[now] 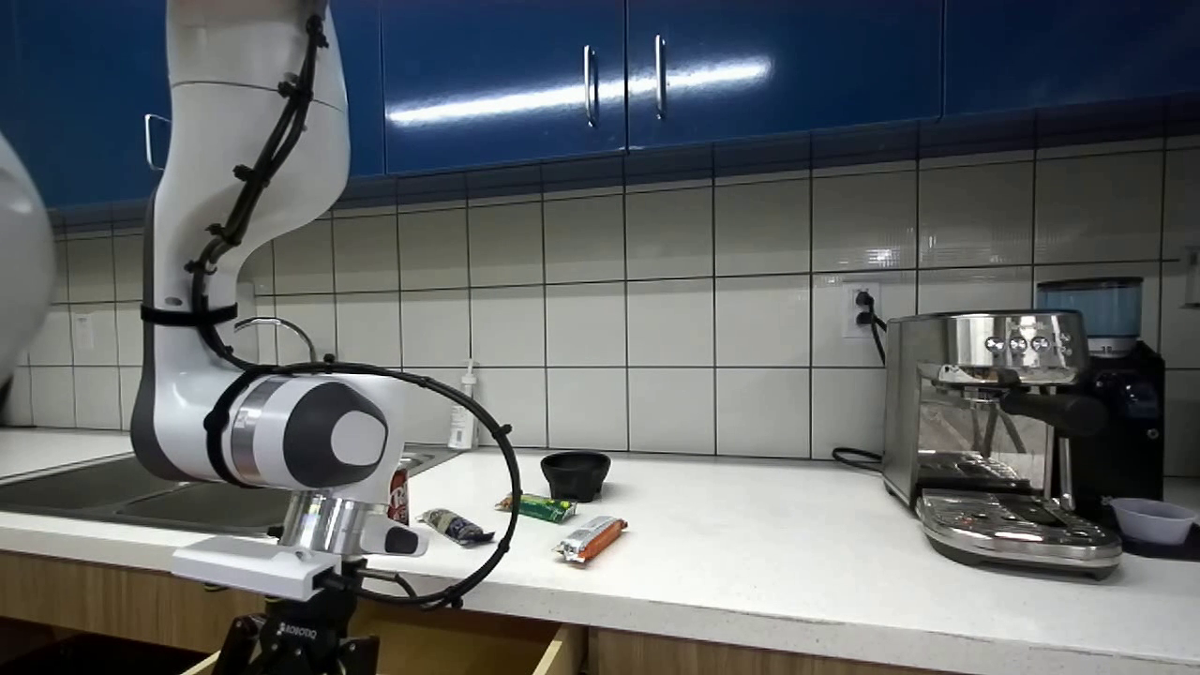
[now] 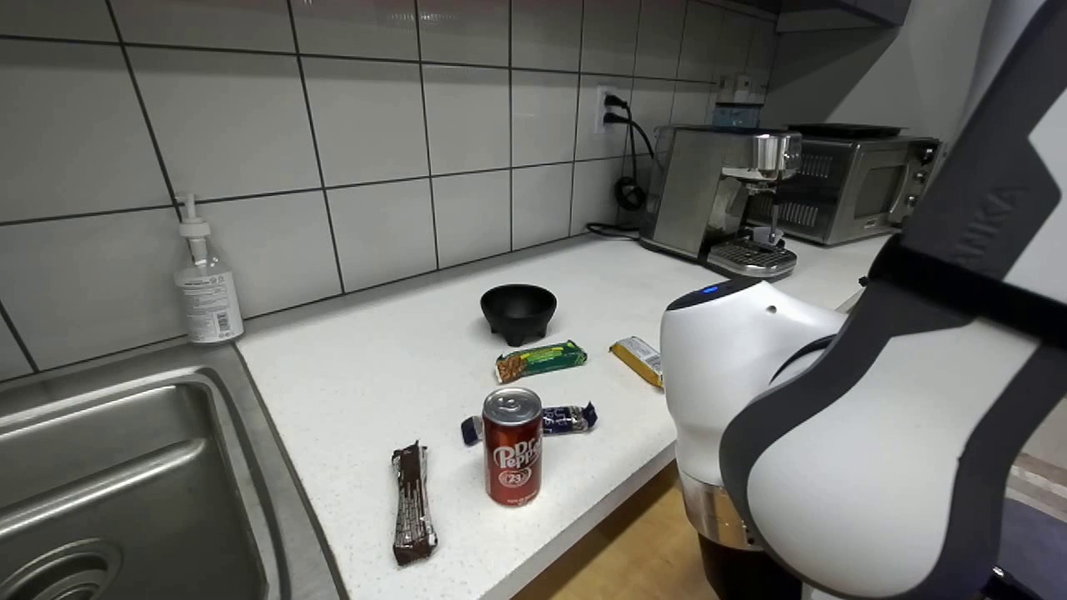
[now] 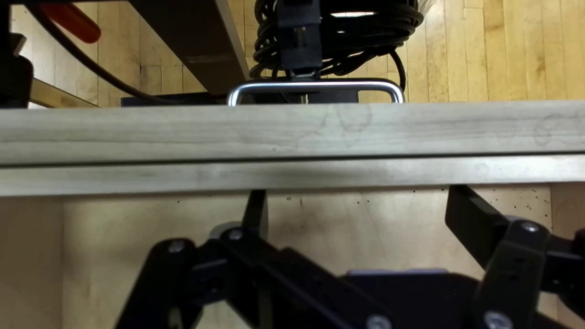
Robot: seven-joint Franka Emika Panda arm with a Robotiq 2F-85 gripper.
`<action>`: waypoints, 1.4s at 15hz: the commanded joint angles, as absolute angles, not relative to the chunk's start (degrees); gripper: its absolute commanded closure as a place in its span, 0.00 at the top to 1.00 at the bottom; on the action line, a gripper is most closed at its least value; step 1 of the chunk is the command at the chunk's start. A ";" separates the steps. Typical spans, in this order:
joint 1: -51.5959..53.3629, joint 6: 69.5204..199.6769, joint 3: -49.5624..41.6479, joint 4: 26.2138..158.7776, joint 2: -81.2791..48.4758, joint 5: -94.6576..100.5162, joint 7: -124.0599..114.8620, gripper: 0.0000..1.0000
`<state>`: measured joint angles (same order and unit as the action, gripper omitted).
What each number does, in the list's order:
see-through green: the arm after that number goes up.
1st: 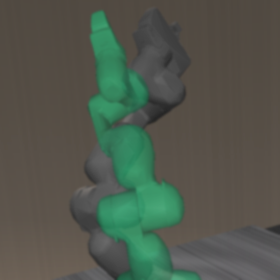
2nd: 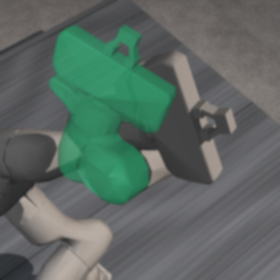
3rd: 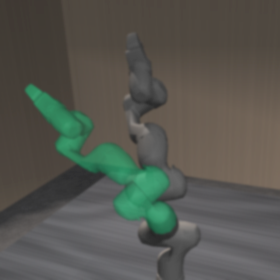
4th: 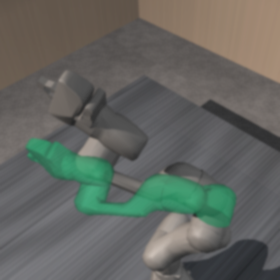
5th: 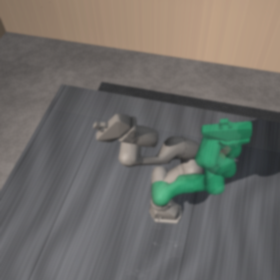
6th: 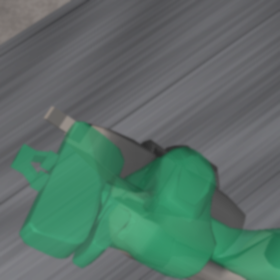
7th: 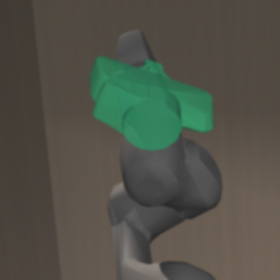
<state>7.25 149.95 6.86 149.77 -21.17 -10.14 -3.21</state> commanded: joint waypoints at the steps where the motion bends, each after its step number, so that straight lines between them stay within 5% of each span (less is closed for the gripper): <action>1: 5.71 147.42 8.65 151.25 -20.30 -12.21 -3.14 1.00; 21: 9.61 147.08 7.95 146.34 -17.94 -11.58 -10.84 1.00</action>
<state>7.75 149.89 8.35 147.24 -20.61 -13.10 -5.78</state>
